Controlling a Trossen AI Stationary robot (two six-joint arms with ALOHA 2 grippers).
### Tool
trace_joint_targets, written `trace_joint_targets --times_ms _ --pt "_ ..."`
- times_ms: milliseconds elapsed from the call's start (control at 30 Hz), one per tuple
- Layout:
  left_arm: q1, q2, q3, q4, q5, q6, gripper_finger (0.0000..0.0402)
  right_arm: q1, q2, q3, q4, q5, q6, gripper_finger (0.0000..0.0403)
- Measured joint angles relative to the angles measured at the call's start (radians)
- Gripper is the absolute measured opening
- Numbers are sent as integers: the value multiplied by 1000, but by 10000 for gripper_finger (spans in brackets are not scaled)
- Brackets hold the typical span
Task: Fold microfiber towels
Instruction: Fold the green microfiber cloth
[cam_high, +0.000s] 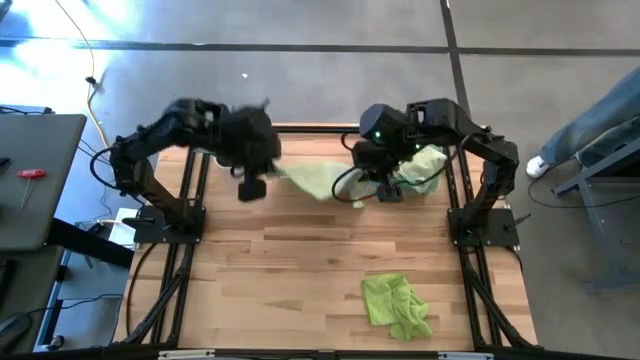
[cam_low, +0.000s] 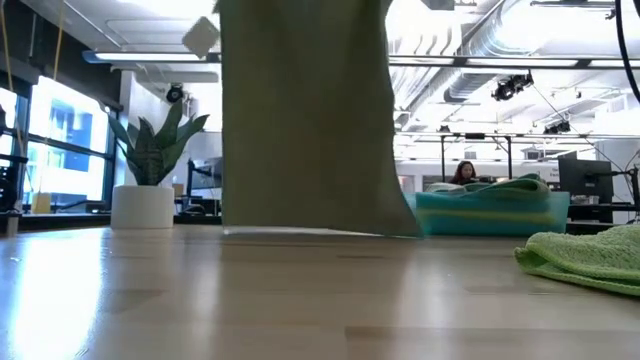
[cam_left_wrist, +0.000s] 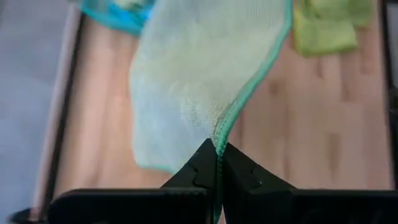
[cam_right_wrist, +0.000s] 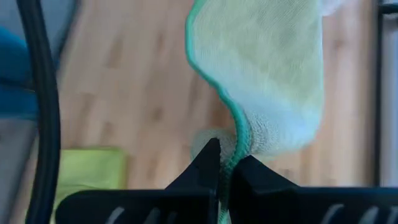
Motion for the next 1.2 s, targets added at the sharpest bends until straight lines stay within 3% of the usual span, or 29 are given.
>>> trace_joint_targets --times_ms 167,367,600,1000,1200 --pt "-112 0 -102 -4 3 -85 0 82 23 -39 1 -50 67 0" --pt "-224 0 -232 20 4 -162 0 165 35 -274 50 -120 129 0" --pt "-351 -1 -415 58 62 -247 0 285 35 -548 412 -278 200 0" --pt "-560 0 -730 474 70 -469 0 477 35 -920 1030 -344 475 0" --pt "-583 0 -819 541 51 -535 0 519 35 -971 1113 -336 488 0"
